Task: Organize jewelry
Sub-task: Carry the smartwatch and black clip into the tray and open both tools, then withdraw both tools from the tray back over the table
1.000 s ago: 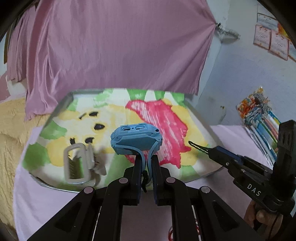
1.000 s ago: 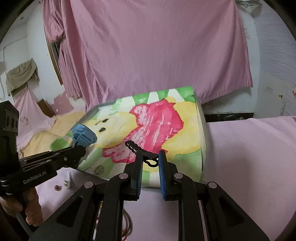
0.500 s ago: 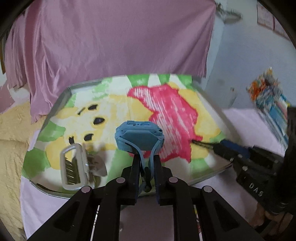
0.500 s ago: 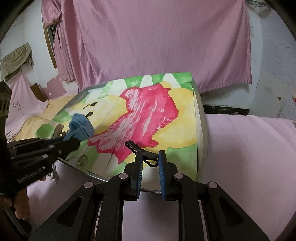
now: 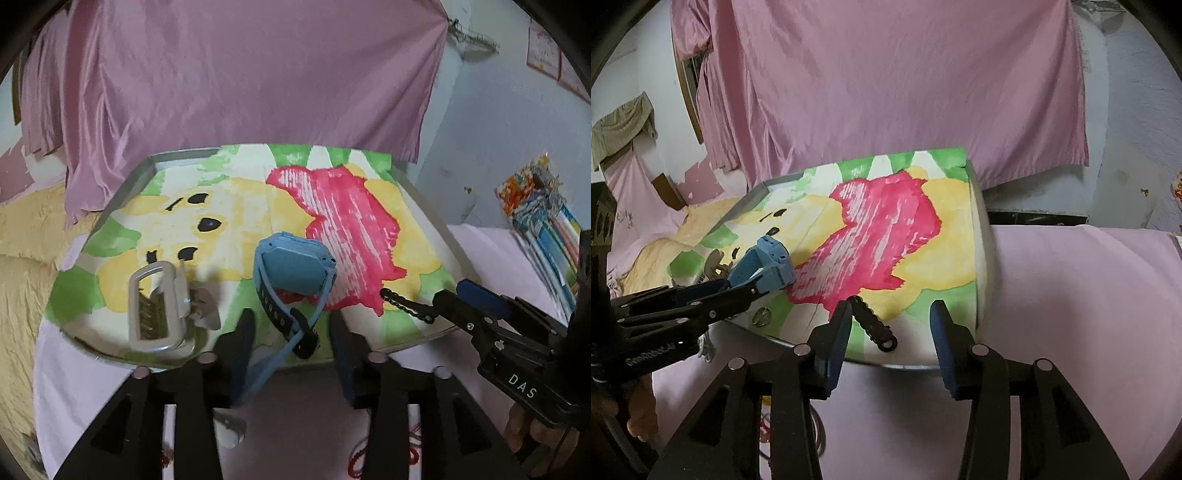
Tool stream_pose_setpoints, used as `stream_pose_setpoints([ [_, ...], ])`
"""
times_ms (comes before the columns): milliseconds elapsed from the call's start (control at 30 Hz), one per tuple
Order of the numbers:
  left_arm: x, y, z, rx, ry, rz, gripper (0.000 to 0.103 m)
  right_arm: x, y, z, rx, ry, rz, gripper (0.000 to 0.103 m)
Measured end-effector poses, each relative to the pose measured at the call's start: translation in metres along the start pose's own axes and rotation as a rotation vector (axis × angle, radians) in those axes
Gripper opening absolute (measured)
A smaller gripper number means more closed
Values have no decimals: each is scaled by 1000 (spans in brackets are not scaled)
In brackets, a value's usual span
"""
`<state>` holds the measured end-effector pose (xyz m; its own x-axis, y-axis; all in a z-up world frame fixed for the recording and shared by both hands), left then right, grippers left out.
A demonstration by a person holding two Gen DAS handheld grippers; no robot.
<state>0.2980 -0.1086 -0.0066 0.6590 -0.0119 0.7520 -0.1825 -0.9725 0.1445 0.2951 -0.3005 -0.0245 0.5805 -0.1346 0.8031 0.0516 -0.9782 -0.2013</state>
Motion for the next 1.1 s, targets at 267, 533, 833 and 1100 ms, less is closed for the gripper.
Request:
stream_pose_setpoints([
  [267, -11, -8, -44, -14, 157, -59, 72, -7, 8, -45, 15, 145, 65, 53],
  [533, -30, -14, -89, -15, 307, -73, 93, -23, -1, -96, 17, 286, 53, 73],
  [833, -53, -27, -132, -20, 456, -53, 102, -45, -20, -144, 8, 427, -4, 90],
  [1100, -79, -45, -156, -10, 514, -41, 102, -68, -45, -175, -4, 484, -87, 91],
])
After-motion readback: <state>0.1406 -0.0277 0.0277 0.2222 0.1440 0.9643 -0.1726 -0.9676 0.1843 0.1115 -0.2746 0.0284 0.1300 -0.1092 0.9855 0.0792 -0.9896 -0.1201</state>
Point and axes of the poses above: each gripper's, at about its wrist camera, not at the fingertips, and z roughly the way its jaws point, y to its right, x to its top, the point moved 2 cm from there along z, roughly the way its jaws point, and after that the axes turned 9 degrees about y, right-handed, at the moved point
